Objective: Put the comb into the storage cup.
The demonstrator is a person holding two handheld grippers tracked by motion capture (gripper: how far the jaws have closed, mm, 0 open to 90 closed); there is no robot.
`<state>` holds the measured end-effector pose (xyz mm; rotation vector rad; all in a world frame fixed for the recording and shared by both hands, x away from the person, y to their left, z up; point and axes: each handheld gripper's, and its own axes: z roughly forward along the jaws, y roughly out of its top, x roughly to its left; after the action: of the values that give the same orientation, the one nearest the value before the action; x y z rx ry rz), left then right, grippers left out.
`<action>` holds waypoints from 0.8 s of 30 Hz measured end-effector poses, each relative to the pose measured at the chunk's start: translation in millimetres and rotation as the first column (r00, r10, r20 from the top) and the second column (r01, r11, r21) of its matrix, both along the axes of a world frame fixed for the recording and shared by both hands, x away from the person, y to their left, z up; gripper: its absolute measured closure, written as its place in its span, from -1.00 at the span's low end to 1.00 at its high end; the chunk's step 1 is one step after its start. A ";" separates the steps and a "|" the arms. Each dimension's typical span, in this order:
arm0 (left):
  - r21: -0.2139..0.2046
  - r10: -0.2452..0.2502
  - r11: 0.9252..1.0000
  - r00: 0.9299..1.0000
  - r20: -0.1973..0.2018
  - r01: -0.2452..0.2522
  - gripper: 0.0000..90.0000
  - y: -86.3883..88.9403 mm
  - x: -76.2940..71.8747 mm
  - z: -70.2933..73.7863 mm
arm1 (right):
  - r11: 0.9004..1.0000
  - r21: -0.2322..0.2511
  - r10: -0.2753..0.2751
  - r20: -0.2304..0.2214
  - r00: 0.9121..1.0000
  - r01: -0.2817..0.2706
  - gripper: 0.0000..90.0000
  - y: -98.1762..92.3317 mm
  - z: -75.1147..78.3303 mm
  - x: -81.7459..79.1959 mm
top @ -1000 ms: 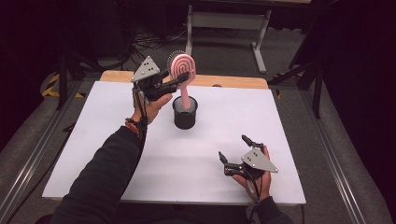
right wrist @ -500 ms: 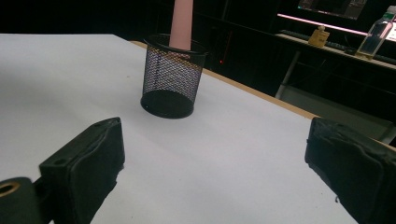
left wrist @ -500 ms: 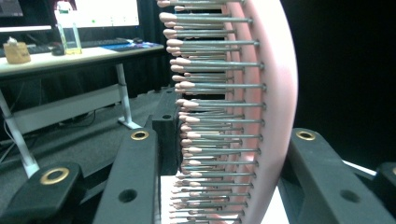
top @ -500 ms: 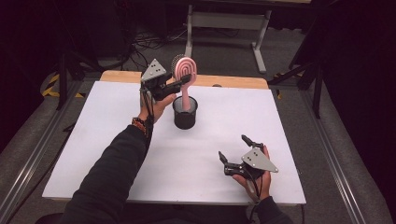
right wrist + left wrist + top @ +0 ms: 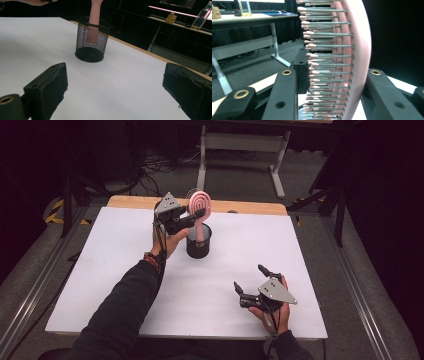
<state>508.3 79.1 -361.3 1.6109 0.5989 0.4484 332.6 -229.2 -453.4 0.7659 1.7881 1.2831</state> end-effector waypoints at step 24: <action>-0.023 0.001 1.000 0.997 -0.076 -0.003 0.38 1.2 2.8 -28.2 | 1.000 -0.019 0.013 -0.013 1.000 -0.013 -0.84 3.1 -1.2 0.6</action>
<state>511.2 80.3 -389.5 1.6106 0.6609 0.3819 333.2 -226.1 -454.5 0.7555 1.8156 1.2707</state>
